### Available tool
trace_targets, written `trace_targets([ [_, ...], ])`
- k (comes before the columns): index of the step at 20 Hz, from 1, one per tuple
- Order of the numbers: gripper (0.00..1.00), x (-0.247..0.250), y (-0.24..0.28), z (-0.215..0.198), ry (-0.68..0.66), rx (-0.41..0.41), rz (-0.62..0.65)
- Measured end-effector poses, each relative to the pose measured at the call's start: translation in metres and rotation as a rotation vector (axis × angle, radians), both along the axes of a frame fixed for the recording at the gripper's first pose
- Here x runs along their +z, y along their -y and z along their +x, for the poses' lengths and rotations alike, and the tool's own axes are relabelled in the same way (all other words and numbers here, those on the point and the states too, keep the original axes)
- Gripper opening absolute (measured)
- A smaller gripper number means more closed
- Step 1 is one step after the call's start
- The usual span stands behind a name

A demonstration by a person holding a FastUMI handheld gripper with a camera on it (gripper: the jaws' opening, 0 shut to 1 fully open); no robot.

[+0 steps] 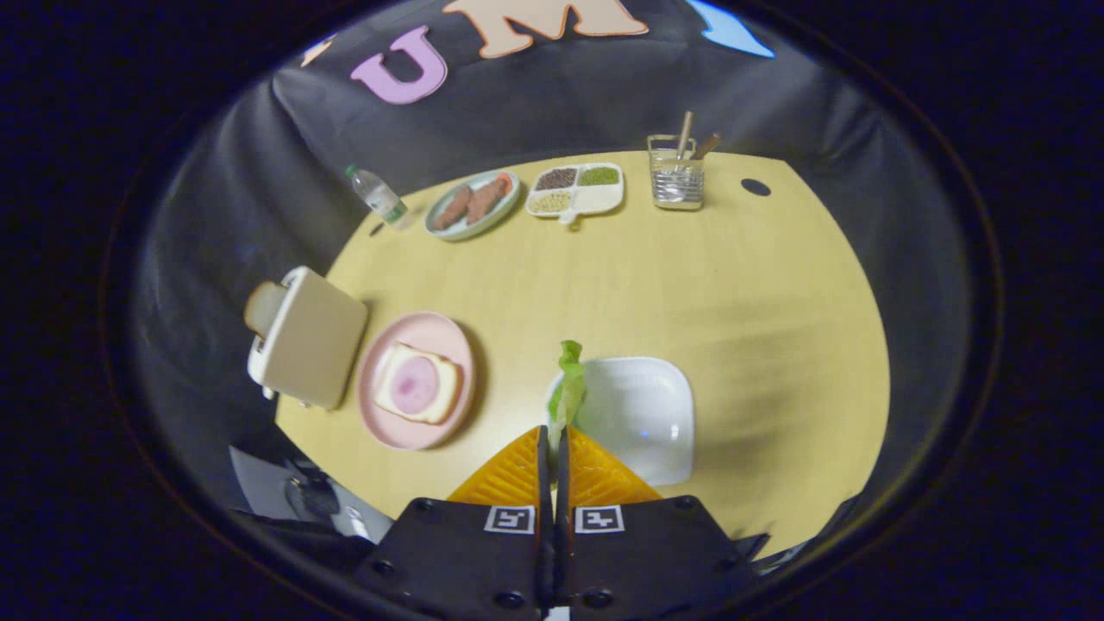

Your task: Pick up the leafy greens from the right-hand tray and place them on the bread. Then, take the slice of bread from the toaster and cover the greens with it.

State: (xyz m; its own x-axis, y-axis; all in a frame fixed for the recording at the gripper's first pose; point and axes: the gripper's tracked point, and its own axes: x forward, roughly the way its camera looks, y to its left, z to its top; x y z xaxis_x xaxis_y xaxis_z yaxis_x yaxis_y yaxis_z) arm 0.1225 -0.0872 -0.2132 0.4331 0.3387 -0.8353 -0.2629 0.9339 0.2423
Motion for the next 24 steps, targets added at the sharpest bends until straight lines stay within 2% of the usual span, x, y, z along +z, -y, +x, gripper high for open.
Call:
trace_targets([
  [7,0.03,0.042,-0.118,-0.028,-0.051,0.036,0.299],
  [12,0.03,0.03,-0.182,-0.034,-0.079,0.08,0.359],
  [15,0.03,0.004,-0.208,-0.034,-0.117,0.083,0.358],
  [17,0.03,-0.016,-0.217,-0.03,-0.137,0.054,0.338],
  [19,0.03,-0.036,-0.214,-0.031,-0.167,0.022,0.32],
  [24,0.03,-0.078,-0.181,-0.017,-0.168,-0.033,0.176],
])
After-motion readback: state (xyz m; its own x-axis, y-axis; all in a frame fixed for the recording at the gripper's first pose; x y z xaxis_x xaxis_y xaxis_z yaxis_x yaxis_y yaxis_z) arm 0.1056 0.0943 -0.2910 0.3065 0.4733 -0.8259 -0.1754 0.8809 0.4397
